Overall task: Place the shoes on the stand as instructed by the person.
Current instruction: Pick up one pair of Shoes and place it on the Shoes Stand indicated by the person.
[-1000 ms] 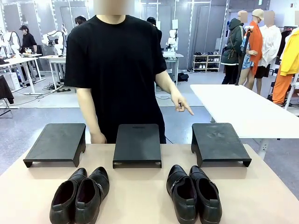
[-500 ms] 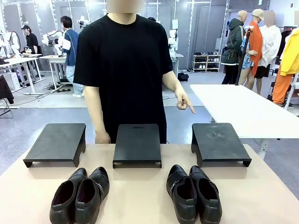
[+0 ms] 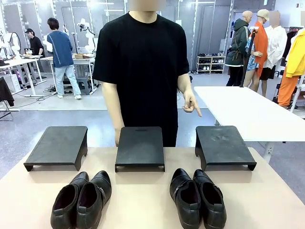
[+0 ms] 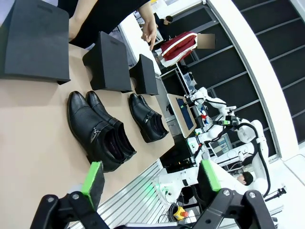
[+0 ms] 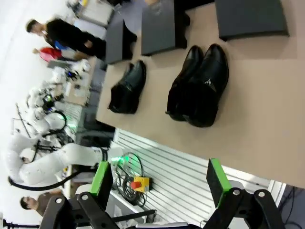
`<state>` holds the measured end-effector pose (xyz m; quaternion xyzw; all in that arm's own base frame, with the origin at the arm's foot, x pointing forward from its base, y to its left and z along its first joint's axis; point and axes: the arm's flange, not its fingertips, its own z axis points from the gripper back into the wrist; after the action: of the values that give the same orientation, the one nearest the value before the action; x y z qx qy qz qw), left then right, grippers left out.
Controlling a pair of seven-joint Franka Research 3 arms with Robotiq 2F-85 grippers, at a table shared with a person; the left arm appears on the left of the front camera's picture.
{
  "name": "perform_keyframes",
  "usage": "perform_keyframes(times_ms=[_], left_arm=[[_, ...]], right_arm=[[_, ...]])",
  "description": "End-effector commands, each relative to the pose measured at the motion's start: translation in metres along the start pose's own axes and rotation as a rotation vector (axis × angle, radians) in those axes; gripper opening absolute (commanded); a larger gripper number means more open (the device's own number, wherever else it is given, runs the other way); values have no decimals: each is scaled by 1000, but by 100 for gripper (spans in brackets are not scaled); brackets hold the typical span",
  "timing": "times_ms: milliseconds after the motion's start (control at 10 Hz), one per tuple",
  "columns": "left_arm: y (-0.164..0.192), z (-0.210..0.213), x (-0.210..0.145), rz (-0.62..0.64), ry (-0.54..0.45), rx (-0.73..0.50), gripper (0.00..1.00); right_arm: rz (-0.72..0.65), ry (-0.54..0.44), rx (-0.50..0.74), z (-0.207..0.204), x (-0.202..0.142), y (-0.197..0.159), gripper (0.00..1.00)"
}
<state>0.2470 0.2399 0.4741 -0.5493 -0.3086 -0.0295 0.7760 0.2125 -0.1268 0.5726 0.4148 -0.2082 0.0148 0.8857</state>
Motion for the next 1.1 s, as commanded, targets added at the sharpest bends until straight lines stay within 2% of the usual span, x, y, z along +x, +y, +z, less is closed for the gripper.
perform_keyframes(times_ms=[0,200,400,600,800,900,1000], left_arm=[[0,2,0,-9,-5,-19,100],[0,2,0,-9,-5,-19,100],[0,2,0,-9,-5,-19,100],[0,2,0,-9,-5,-19,100],[0,2,0,-9,-5,-19,100],[0,2,0,-9,-5,-19,100],[0,2,0,-9,-5,-19,100]], right_arm=[[-30,175,-125,-41,35,39,100],[29,326,-233,-106,57,74,100],[28,387,-321,-166,62,85,100],[32,330,-439,-227,59,91,100],[28,332,-539,-280,52,84,100],[41,294,-620,-306,51,75,100],[29,308,-632,-320,45,73,100]])
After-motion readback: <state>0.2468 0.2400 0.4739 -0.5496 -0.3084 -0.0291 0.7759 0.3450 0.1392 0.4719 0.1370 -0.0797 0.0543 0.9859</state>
